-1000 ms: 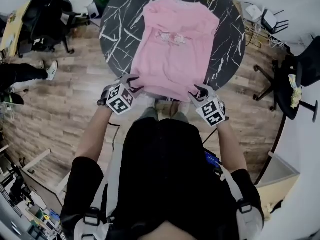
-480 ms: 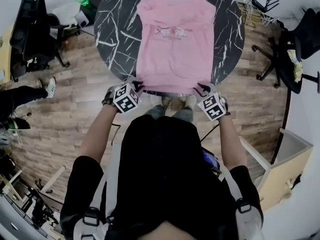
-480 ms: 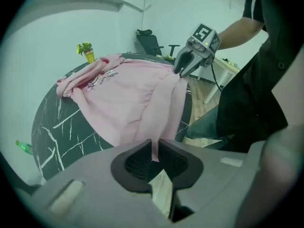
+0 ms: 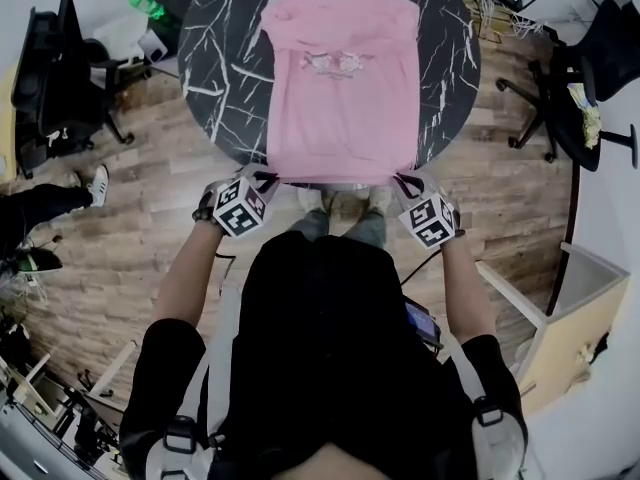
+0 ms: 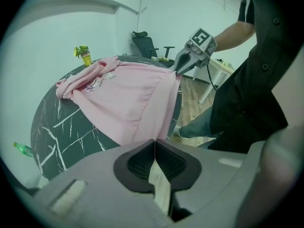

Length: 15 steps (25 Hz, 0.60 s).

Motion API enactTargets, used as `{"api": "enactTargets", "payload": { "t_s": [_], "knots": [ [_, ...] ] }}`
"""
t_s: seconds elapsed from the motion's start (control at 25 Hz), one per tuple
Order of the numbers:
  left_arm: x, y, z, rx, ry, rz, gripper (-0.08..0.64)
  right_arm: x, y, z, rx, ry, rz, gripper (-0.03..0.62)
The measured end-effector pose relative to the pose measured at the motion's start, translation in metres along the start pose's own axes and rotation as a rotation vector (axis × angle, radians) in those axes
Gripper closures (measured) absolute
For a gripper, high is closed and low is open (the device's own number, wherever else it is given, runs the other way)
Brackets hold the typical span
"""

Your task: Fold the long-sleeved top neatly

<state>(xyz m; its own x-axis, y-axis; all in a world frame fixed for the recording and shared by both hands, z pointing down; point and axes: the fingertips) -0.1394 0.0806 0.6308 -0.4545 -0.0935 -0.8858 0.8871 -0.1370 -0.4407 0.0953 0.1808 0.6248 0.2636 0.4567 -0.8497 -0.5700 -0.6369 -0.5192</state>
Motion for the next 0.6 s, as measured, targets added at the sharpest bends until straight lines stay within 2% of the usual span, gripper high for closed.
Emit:
{"api": "enactTargets", "payload": {
  "t_s": [0.2,0.44,0.48,0.52,0.56,0.6],
  "knots": [
    [-0.002,-0.013,-0.011,0.036,-0.036,0.003,0.545,0.003,-0.008,0.009,0.015,0.026,0.021,0.574],
    [-0.012,-0.013,-0.015,0.042,-0.044,0.011,0.543,-0.005,-0.012,0.015,-0.025,0.037,0.05,0.567],
    [-0.011,-0.011,-0.017,0.052,-0.068,0.009,0.511,-0.005,-0.01,0.018,-0.029,0.063,0.053,0.531],
    [-0.009,-0.009,-0.02,0.072,-0.099,0.004,0.411,-0.005,-0.006,0.022,-0.034,0.092,0.05,0.469],
    [-0.005,-0.006,-0.021,0.097,-0.126,-0.011,0.36,-0.004,0.0,0.025,-0.038,0.116,0.038,0.416],
    [0.0,-0.001,-0.019,0.117,-0.141,-0.035,0.36,-0.001,0.008,0.025,-0.041,0.126,0.02,0.41]
  ]
}}
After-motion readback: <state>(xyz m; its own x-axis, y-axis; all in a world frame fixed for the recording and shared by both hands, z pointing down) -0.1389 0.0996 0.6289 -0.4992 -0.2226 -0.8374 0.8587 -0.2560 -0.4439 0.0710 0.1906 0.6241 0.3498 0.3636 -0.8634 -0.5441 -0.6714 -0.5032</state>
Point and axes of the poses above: the fingertips, and each gripper's own axes: x backward along the fingers, z to its left, y out of its top, and after that the axes turned 8 degrees about x, right-handed
